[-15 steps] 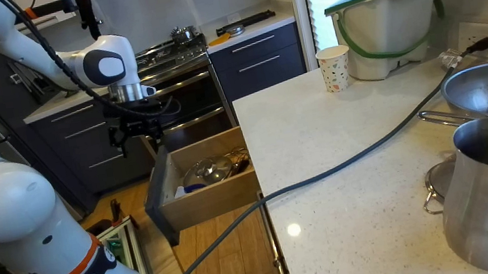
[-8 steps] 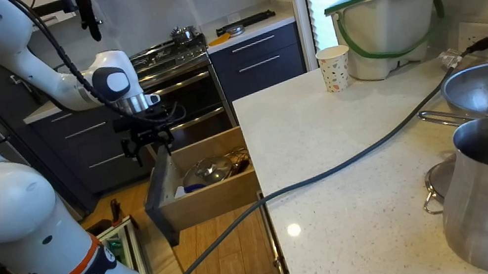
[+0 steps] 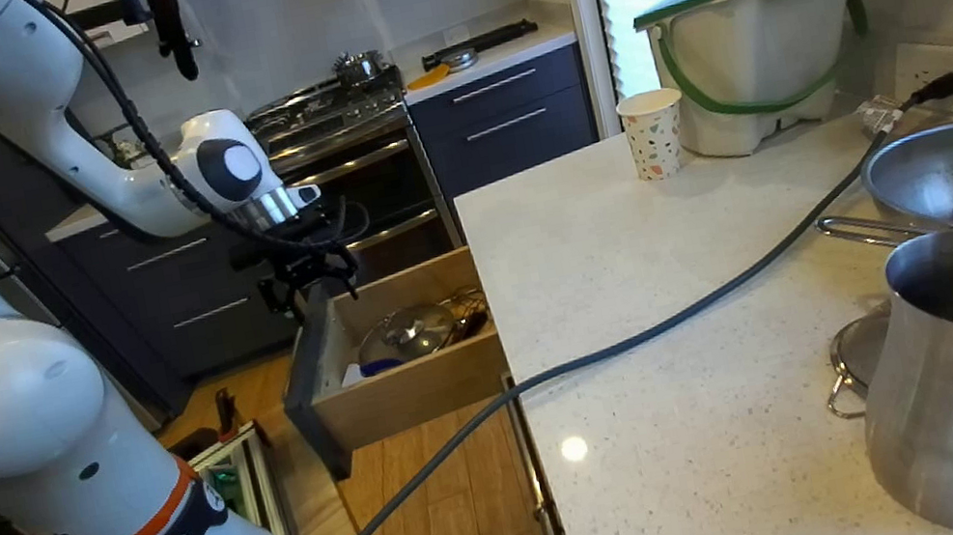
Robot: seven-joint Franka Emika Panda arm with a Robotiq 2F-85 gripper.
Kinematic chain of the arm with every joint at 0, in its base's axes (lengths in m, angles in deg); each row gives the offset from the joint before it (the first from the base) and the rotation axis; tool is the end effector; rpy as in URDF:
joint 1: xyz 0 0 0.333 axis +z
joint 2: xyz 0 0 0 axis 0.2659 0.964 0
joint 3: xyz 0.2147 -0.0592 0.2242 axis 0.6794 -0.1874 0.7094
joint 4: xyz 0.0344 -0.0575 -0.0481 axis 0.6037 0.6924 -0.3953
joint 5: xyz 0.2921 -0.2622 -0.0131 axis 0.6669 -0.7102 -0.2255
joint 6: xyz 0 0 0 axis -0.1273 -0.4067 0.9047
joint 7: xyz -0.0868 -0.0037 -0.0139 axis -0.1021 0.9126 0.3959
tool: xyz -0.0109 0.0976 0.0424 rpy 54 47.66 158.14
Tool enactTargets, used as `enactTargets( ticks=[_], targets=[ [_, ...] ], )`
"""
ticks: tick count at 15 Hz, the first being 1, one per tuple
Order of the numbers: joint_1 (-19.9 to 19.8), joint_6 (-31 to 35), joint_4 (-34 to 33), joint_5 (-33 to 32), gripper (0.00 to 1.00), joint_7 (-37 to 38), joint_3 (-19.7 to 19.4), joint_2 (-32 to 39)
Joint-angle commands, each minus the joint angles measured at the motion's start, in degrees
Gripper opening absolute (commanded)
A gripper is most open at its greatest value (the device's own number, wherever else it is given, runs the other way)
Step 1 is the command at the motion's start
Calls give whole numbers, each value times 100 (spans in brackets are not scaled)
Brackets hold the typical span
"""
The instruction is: Move the spoon from the countertop to the drawer then close the drawer
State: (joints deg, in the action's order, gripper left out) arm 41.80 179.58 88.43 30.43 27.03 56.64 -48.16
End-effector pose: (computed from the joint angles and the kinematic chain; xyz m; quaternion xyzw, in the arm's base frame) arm 0.2651 0.3029 0.2445 0.7783 0.6202 -0.0368 0.0911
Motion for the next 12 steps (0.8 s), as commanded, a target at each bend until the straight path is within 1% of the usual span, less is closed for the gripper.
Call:
enactTargets(
  ticks=[1, 7, 12],
  targets=[
    [-180, 166, 18, -755, 100, 697, 52, 88],
    [-437, 72, -111, -2183, 100, 1758, -15, 100],
    [-649, 43, -185, -3040, 100, 2698, -106, 106]
  ],
)
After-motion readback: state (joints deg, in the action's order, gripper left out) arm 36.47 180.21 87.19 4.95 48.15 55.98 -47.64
